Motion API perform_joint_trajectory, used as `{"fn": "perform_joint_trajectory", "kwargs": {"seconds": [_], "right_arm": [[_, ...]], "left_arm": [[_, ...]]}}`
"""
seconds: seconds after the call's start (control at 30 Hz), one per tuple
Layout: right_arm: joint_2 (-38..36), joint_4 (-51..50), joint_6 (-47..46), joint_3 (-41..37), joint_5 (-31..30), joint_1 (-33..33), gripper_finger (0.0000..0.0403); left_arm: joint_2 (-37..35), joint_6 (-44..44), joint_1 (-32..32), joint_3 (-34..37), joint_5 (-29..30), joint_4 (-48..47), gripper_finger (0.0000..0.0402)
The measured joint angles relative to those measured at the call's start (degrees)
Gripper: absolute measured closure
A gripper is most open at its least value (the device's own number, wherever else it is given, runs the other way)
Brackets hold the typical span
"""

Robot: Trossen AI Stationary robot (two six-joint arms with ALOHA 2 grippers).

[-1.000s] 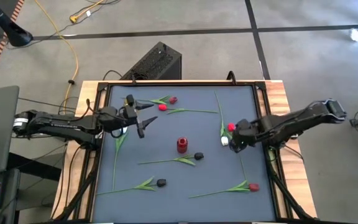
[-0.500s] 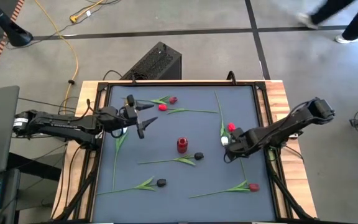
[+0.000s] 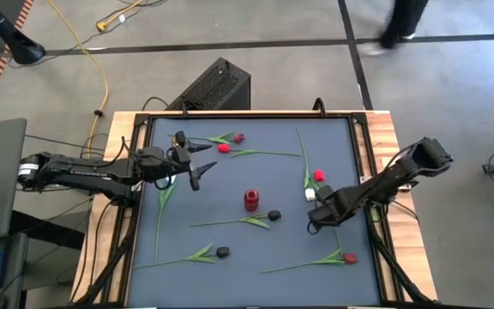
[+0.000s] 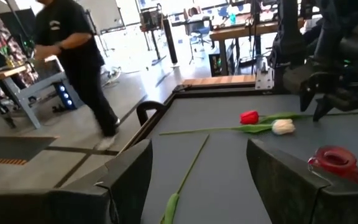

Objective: Sort flowers into vase by color
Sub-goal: Put the bottom red tulip into the yellow vase

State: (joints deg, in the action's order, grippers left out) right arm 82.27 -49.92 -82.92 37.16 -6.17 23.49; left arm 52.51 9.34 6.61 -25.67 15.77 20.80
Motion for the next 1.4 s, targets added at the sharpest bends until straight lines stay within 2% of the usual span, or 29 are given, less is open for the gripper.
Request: {"fn": "perform_joint_trajectory", "kwargs": {"seconds": [0.2,0.4,0.63,0.8,1.0,1.2,1.3,1.4], "right_arm": [[-1.9,2.4,-2.8,-2.5,-0.3,0.9,0.0219],[-2.0,2.7,-2.8,-2.6,-0.7,0.8,0.0304],[-2.2,1.9,-9.0,-2.6,-1.1,-1.0,0.0385],[-5.2,1.2,-8.7,-3.0,-3.8,-2.6,0.0384],[-13.1,-1.2,-8.1,-2.9,-13.5,-4.4,0.0382],[-22.4,-0.1,-5.5,-2.9,-26.5,-4.6,0.0382],[-26.3,2.9,-2.2,-2.9,-31.2,-4.8,0.0381],[-29.5,9.2,5.9,-2.9,-34.5,-5.5,0.0383]], "left_arm": [[0.0,-1.5,0.7,0.0,0.0,-0.9,0.0150],[0.0,-1.8,0.7,0.0,0.0,-0.9,0.0150],[0.0,-2.1,0.7,0.0,0.0,-0.8,0.0150],[0.0,-2.1,0.7,0.0,0.0,-0.8,0.0150],[0.0,-2.1,0.7,0.0,0.0,-0.8,0.0150],[0.0,-1.9,0.7,0.0,0.0,-0.8,0.0150],[0.0,-1.9,0.7,0.0,0.0,-0.8,0.0150],[0.0,-1.9,0.7,0.0,0.0,-0.8,0.0150]]}}
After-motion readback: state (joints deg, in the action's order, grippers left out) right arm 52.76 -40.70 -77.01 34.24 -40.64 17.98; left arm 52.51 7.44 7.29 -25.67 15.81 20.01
